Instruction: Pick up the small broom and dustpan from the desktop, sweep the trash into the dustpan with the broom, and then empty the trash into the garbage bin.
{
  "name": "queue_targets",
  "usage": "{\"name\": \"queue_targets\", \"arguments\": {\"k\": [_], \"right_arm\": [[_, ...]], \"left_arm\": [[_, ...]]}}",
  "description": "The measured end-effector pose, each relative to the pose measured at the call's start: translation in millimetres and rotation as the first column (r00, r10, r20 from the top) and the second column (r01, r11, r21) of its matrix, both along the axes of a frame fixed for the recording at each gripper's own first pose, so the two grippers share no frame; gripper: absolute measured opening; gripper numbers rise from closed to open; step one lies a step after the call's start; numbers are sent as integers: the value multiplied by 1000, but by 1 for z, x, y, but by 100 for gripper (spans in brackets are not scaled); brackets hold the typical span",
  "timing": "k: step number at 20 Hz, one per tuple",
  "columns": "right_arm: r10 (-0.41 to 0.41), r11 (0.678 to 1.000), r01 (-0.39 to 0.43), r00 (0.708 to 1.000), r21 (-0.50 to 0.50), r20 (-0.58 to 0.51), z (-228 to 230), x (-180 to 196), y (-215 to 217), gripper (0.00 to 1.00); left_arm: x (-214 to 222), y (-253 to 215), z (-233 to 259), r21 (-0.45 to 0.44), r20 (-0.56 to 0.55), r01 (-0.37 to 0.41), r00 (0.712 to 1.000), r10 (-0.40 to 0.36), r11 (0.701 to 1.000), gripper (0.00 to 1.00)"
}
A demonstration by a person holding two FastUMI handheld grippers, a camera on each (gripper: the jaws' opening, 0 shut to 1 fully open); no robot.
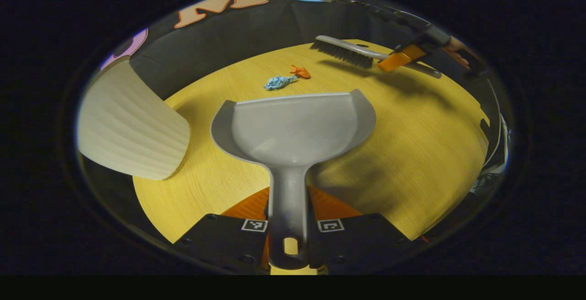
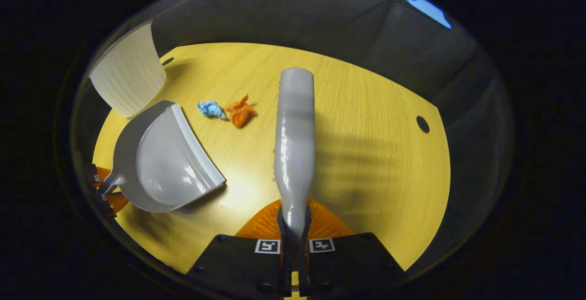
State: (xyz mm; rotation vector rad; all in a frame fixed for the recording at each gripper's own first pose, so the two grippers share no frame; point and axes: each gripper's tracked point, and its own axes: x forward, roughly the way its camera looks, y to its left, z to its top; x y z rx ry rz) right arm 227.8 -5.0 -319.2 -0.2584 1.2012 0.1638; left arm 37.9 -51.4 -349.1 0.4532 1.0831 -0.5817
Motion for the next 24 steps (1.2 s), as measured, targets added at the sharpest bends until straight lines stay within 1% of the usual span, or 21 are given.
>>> {"name": "queue_targets", "arguments": {"k": [1,2,3,4,5,6,7,8,9,10,11,12,13,16,17,18,19,20,22,23,24], "right_arm": [[23,999,-24,1000,-31,-14,-2,11,1,8],[56,997,-57,998,-59,-15,-4,22,3,8],[77,993,-81,996,-85,-41,-4,28,4,5],[92,991,-99,993,-96,-69,-4,32,9,8],[112,988,-121,990,-100,-88,-3,38,13,6],[141,982,-152,985,-110,-104,-4,43,17,8],[182,971,-198,975,-134,-128,-5,47,20,8],[242,950,-267,958,-164,-157,-5,50,22,8],[314,919,-348,930,-185,-189,-6,54,26,8],[388,882,-432,893,-190,-228,-7,53,33,8],[457,842,-508,851,-182,-257,-6,51,41,8],[524,797,-578,805,-174,-277,-4,51,47,8],[586,756,-638,759,-147,-282,-3,49,58,8],[710,671,-741,636,16,-301,16,28,91,8],[735,652,-755,608,68,-301,25,23,97,8],[744,646,-758,601,87,-291,34,27,95,8],[742,658,-747,623,92,-248,44,38,95,8],[723,687,-719,662,105,-198,50,40,85,8],[642,765,-630,762,135,-81,62,44,79,8],[580,807,-570,814,152,-25,67,48,71,8],[506,847,-499,863,184,12,67,47,61,7]], "left_arm": [[0,0,-1,3,-9,11,1000,-11,1000,25],[-1,-1,-2,-9,-19,16,1000,-16,1000,25],[-2,0,-3,-10,-33,18,999,-18,1000,24],[-3,1,-2,-1,-43,29,999,-29,1000,25],[-2,1,-3,-9,-39,34,999,-35,999,25],[-3,1,-5,-14,-44,34,998,-35,999,25],[-5,2,-5,-14,-58,35,998,-36,999,26],[-8,4,-7,-9,-75,33,997,-34,999,26],[-11,7,-8,-2,-92,35,995,-36,999,27],[-9,6,-7,-10,-84,46,995,-47,999,25],[-8,8,-10,-8,-82,51,995,-51,999,27],[-10,7,-9,-1,-91,54,994,-54,999,24],[-10,4,-7,-9,-81,58,995,-58,998,27],[-9,2,-5,-4,-80,61,995,-61,998,25],[-10,2,-3,-9,-75,53,996,-54,999,27],[-9,5,-7,-15,-69,48,996,-49,999,26],[-8,5,-7,-20,-58,40,997,-41,999,27],[-6,4,-6,-30,-40,25,999,-26,999,25],[-3,4,-6,-52,-8,-12,1000,11,999,27],[-1,2,-6,-62,14,-31,999,32,998,25],[0,0,-4,-72,38,-48,998,51,996,27]]}}
